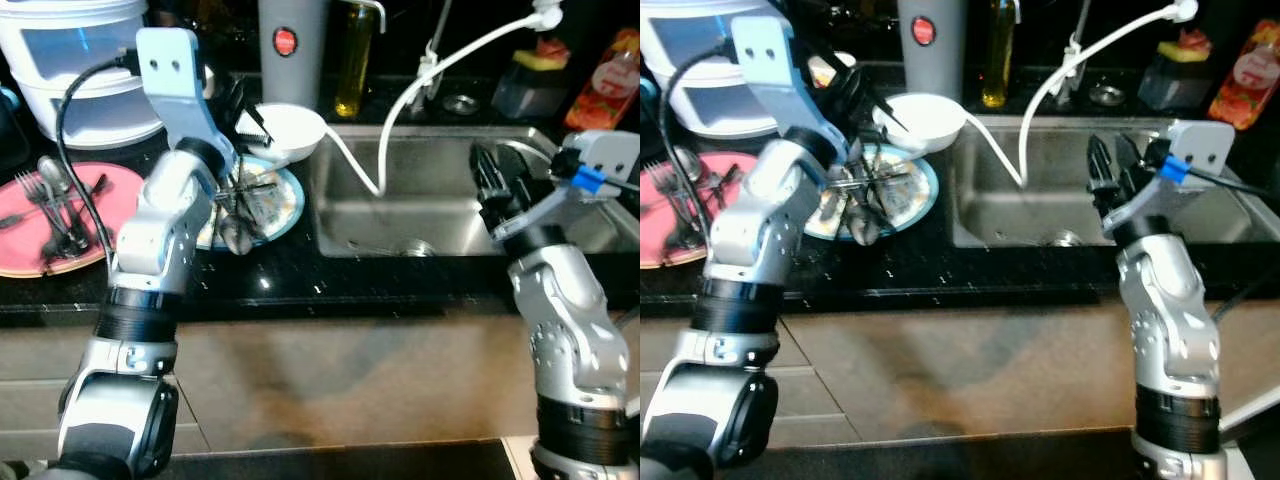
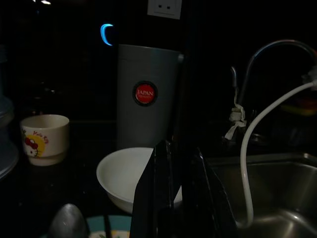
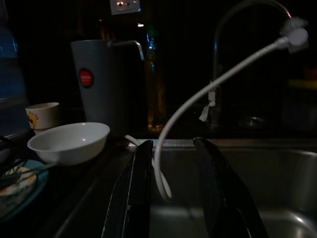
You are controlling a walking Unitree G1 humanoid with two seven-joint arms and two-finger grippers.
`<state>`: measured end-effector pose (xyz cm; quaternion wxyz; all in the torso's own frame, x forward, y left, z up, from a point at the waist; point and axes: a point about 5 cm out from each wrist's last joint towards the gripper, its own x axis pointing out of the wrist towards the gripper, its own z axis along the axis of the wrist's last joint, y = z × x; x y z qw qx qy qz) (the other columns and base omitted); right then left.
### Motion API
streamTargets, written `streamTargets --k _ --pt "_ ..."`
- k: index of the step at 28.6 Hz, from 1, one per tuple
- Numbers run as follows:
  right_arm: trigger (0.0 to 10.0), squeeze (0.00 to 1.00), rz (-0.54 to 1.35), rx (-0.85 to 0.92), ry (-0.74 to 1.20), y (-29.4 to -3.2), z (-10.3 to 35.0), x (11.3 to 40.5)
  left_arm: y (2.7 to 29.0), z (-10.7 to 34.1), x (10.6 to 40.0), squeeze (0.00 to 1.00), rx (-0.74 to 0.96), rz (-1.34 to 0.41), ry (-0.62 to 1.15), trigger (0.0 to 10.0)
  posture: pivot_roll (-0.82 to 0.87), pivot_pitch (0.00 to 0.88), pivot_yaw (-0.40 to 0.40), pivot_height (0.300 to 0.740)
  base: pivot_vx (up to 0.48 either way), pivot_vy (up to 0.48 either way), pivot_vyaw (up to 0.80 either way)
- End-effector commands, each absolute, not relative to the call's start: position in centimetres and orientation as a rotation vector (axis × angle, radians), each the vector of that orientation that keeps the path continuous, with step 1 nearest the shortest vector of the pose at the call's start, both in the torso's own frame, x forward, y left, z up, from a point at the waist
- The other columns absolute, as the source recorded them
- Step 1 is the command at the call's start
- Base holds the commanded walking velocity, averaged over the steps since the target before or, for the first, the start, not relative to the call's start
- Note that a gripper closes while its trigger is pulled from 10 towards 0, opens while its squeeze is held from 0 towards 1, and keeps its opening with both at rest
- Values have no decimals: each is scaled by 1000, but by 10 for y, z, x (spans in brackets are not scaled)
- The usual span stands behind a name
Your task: Kitchen organization
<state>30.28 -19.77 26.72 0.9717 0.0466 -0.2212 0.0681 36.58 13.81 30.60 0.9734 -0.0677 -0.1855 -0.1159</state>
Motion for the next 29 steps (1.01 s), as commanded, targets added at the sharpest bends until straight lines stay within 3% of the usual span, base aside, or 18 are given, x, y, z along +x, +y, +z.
streamTargets --k 1,16,29 --pt "10000 0 126 91 -438 -201 265 302 136 305 366 0 -130 -240 -372 10000 -20 45 -19 740 0 0 0" --pt "10000 0 117 96 -437 -202 264 301 138 302 371 0 -185 -232 -327 10000 -19 52 -12 740 0 0 0" --pt "10000 0 112 98 -436 -203 264 300 138 302 372 0 -167 -225 -327 10000 -20 56 -10 740 0 204 0"
